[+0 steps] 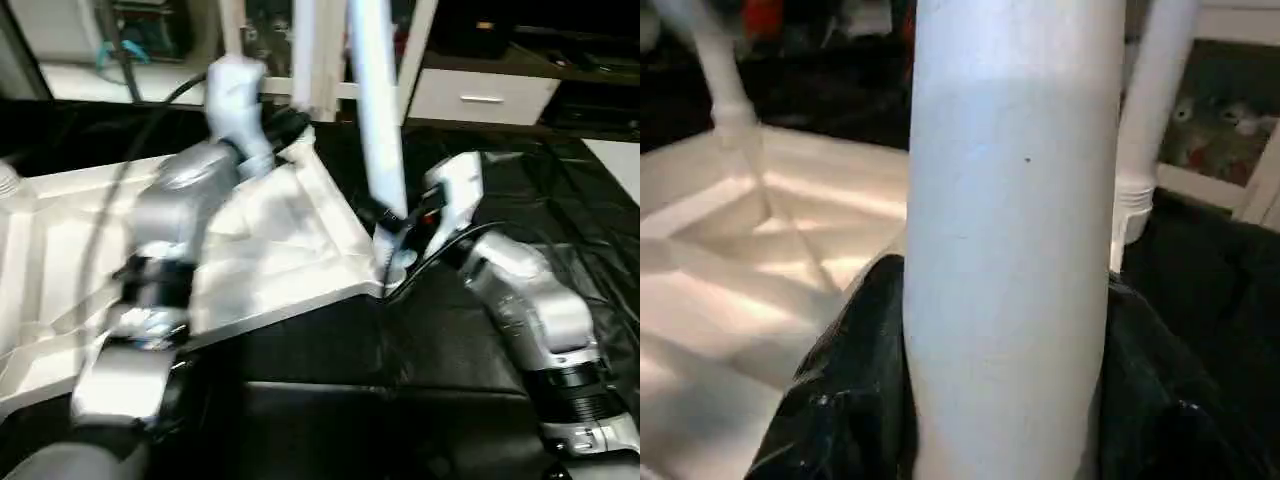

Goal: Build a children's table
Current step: Insert table leg to table base

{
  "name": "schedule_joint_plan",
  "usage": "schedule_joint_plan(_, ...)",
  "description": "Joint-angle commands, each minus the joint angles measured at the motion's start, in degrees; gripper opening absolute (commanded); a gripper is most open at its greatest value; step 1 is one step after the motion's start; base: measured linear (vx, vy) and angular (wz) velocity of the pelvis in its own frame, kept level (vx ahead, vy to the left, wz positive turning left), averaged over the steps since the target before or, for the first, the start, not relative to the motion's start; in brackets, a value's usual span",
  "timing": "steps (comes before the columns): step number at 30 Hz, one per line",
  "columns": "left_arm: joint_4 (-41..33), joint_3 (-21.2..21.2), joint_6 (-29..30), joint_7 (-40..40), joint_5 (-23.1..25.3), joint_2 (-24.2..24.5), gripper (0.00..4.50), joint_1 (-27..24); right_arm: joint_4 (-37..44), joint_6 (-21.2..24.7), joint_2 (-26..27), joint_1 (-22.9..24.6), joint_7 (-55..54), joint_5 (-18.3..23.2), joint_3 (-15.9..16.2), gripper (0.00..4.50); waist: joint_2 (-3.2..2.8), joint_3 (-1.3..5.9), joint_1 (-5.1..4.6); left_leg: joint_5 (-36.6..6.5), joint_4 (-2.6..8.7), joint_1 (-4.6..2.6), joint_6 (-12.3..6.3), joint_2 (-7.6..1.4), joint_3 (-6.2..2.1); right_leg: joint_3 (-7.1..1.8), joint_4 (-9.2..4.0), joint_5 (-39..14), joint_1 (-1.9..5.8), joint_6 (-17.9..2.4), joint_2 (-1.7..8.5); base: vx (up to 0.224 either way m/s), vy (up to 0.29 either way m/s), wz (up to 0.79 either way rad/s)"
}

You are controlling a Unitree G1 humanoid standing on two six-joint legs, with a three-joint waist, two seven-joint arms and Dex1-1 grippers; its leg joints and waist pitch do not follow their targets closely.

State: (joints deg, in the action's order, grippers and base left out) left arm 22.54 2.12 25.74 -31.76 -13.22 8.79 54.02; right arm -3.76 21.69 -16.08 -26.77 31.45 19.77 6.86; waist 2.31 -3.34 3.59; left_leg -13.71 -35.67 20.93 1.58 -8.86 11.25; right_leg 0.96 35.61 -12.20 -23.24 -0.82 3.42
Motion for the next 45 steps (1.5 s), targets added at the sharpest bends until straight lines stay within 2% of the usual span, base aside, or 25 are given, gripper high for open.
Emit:
schedule_joint_plan(1,-3.5,-2.4,1.6,-2.4,-1.5,-1.8,1.04,1.6,-0.2,-1.4,-0.6,-0.9,-0.5,-1.8,0.4,1.84,0.13,4.24,0.26,9.3,3.40,-1.04,-7.04,-4.14,-1.64,-2.31,-1.63,14.0,3.53,-18.8,5.05,0.000,0.000,0.00)
schedule_joint_plan(8,-11.0,-3.8,4.6,-5.4,-7.3,-4.7,1.04,3.0,-1.2,-1.7,-0.9,-0.9,-0.8,-3.5,1.0,1.84,0.34,4.00,0.31,5.5,3.45,-0.93,-6.05,-4.29,-1.57,-2.42,-1.95,9.3,3.58,-19.0,5.16,0.000,0.000,0.00)
schedule_joint_plan(10,-13.1,-4.0,6.1,-6.0,-9.0,-5.3,1.04,3.2,-1.5,-1.8,-0.9,-0.9,-0.9,-4.0,1.0,1.84,0.62,3.84,0.27,4.6,3.48,-0.82,-5.83,-4.25,-1.55,-2.43,-2.07,7.9,3.59,-18.8,5.11,0.000,0.000,0.00)
schedule_joint_plan(16,-15.1,-3.7,7.6,-6.6,-9.9,-6.4,1.04,3.0,-2.7,-2.5,-0.5,-1.4,-0.9,-5.1,1.1,1.84,0.56,3.84,0.01,3.9,3.51,-0.75,-5.28,-4.17,-1.63,-2.39,-2.25,5.9,3.57,-17.6,4.93,0.000,0.000,0.00)
schedule_joint_plan(21,-13.4,-3.0,6.3,-4.4,-8.3,-4.9,1.04,2.2,-2.9,-2.7,-0.4,-1.9,-1.0,-5.4,0.6,1.84,0.46,3.92,-0.02,4.5,3.44,-0.77,-5.56,-4.12,-1.66,-2.36,-2.18,6.9,3.50,-17.3,4.80,0.000,0.000,0.00)
schedule_joint_plan(22,-12.2,-2.8,4.9,-3.6,-6.6,-3.3,1.04,1.4,-3.0,-2.2,-0.3,-2.1,-0.9,-4.8,-0.4,1.84,0.10,4.02,0.01,4.7,3.37,-0.78,-5.66,-4.07,-1.77,-2.32,-2.06,7.5,3.50,-17.2,4.73,0.000,0.000,0.00)
schedule_joint_plan(23,-11.6,-3.0,4.1,-3.4,-5.5,-2.4,1.04,1.0,-3.0,-1.9,-0.3,-2.2,-0.8,-4.3,-1.0,1.84,0.29,3.97,-0.24,4.5,3.46,-0.74,-5.80,-4.08,-1.77,-2.29,-2.20,7.2,3.51,-17.1,4.73,0.000,0.000,0.00)
schedule_joint_plan(24,-9.9,-4.7,1.2,-3.8,-1.8,0.5,1.04,-0.9,-3.3,-1.2,-0.6,-2.5,-0.6,-3.0,-2.6,1.84,0.30,4.00,-0.26,4.5,3.43,-0.74,-5.77,-4.06,-1.74,-2.32,-2.21,7.1,3.56,-17.0,4.72,0.000,0.000,0.00)
schedule_joint_plan(26,-9.3,-6.0,-0.4,-4.6,0.2,2.4,1.04,-2.3,-3.7,-0.4,-0.9,-2.8,-0.4,-2.1,-3.8,1.84,0.17,4.00,-0.41,4.1,3.50,-0.71,-5.67,-4.06,-1.80,-2.37,-2.25,6.5,3.57,-16.1,4.68,0.000,0.000,0.00)
schedule_joint_plan(27,-9.2,-8.1,-1.7,-6.8,2.3,5.2,1.04,-5.3,-4.2,1.6,-1.5,-3.3,0.2,0.3,-6.2,1.84,-0.14,4.05,-0.47,4.2,3.58,-0.85,-5.33,-4.13,-1.86,-2.32,-2.18,6.6,3.53,-16.1,4.68,0.000,0.000,0.00)
schedule_joint_plan(28,-9.6,-9.2,-1.7,-9.0,2.5,6.8,1.04,-7.5,-4.6,3.6,-2.8,-3.3,1.8,1.9,-7.3,1.84,-0.15,4.10,-0.50,4.4,3.61,-0.86,-5.22,-4.16,-1.87,-2.32,-2.12,6.9,3.56,-15.9,4.64,0.000,0.000,0.00)
schedule_joint_plan(29,-10.0,-9.7,-1.1,-10.2,2.2,7.4,1.04,-8.7,-4.8,4.3,-3.5,-3.2,2.8,2.6,-7.7,1.84,-0.40,4.17,-0.41,4.9,3.60,-1.10,-4.90,-4.19,-1.77,-2.30,-1.94,7.9,3.41,-16.2,4.53,0.000,0.000,0.00)
schedule_joint_plan(30,-10.6,-10.2,-0.2,-11.7,1.7,8.2,1.22,-10.1,-5.0,5.3,-4.6,-3.0,4.1,3.3,-8.1,1.84,-0.45,4.23,-0.31,5.5,3.56,-1.17,-4.56,-4.16,-1.69,-2.21,-1.78,9.1,3.39,-16.6,4.37,0.000,0.000,0.00)
schedule_joint_plan(32,-12.8,-12.2,1.6,-15.7,0.2,9.6,1.32,-13.0,-5.3,6.6,-6.3,-2.5,6.0,4.3,-8.7,1.84,-0.59,4.32,0.01,6.1,3.43,-1.51,-4.27,-4.16,-1.42,-2.13,-1.68,10.6,2.96,-17.4,4.27,0.000,0.000,0.00)
schedule_joint_plan(34,-15.1,-16.7,2.1,-20.0,-1.0,10.0,1.32,-17.7,-5.3,9.2,-8.6,-1.6,7.8,6.0,-10.3,1.84,-0.84,4.10,0.37,4.9,3.67,-1.15,-3.86,-4.30,-1.58,-2.18,-1.73,10.0,3.31,-17.8,4.65,0.000,0.000,0.00)
schedule_joint_plan(35,-14.9,-17.0,1.8,-20.1,-1.0,9.9,1.42,-18.0,-5.1,9.6,-8.7,-1.6,8.0,6.3,-10.4,1.84,-0.72,4.07,0.44,4.4,3.67,-1.25,-3.70,-4.30,-1.44,-2.22,-1.88,9.7,3.27,-17.8,4.64,0.000,0.000,0.00)
schedule_joint_plan(36,-13.1,-18.9,-0.2,-20.9,0.1,9.4,1.58,-19.1,-4.2,11.0,-9.6,-1.0,9.2,6.7,-10.3,1.84,-1.00,4.13,0.50,3.8,3.62,-1.37,-3.37,-4.15,-1.32,-2.20,-1.91,9.5,3.17,-17.8,4.41,0.000,0.000,0.00)
schedule_joint_plan(37,-12.6,-19.4,-0.6,-21.2,0.4,9.3,1.58,-19.3,-4.0,11.2,-9.8,-0.9,9.4,6.6,-10.2,1.84,-1.00,4.13,0.50,3.8,3.62,-1.37,-3.37,-4.15,-1.32,-2.20,-1.91,9.5,3.17,-17.8,4.41,0.000,0.000,0.00)
schedule_joint_plan(39,-11.1,-20.4,-1.1,-22.1,0.8,8.7,1.76,-19.9,-3.3,11.7,-10.6,-0.4,9.9,6.2,-9.8,1.84,-0.78,3.99,0.60,1.7,3.75,-1.19,-2.76,-4.18,-1.35,-2.31,-2.30,6.9,3.35,-17.3,4.69,0.000,0.000,0.00)
schedule_joint_plan(40,-10.5,-20.7,-1.1,-22.4,1.0,8.4,1.76,-20.1,-3.0,11.9,-10.8,-0.2,9.9,6.2,-9.7,1.84,-1.06,3.91,0.54,0.2,3.88,-1.11,-2.11,-4.19,-1.48,-2.35,-2.48,4.7,3.43,-17.0,4.79,0.000,0.000,0.00)
schedule_joint_plan(41,-9.9,-21.1,-0.9,-23.2,1.3,8.1,1.91,-20.4,-2.5,12.2,-10.9,0.0,10.0,6.3,-9.6,1.84,-0.82,3.87,0.47,-0.5,3.92,-1.17,-1.89,-4.16,-1.43,-2.36,-2.73,3.7,3.43,-16.7,4.74,0.000,0.000,0.00)
schedule_joint_plan(42,-8.7,-22.0,-1.4,-23.9,2.3,8.0,2.02,-20.8,-1.5,12.6,-10.9,0.5,9.9,6.3,-9.3,1.84,-1.07,3.78,0.43,-1.5,4.00,-1.12,-1.40,-4.20,-1.53,-2.42,-2.87,2.2,3.47,-16.3,4.79,0.000,0.000,0.00)
schedule_joint_plan(44,-8.4,-22.5,-1.7,-24.0,2.7,8.2,2.12,-20.9,-1.1,12.9,-11.0,0.6,9.9,6.4,-9.2,1.84,-0.91,3.72,0.03,-3.0,4.09,-1.04,-0.98,-4.15,-1.60,-2.41,-3.14,-0.6,3.50,-15.7,4.74,0.000,0.000,0.00)
schedule_joint_plan(45,-8.3,-22.8,-1.8,-23.9,2.9,8.3,2.21,-21.0,-0.8,13.1,-11.0,0.7,9.8,6.5,-9.2,1.84,-1.14,3.68,-0.17,-3.0,4.06,-0.91,-0.98,-4.17,-1.67,-2.48,-3.17,-1.4,3.47,-15.6,4.86,0.000,0.000,0.00)
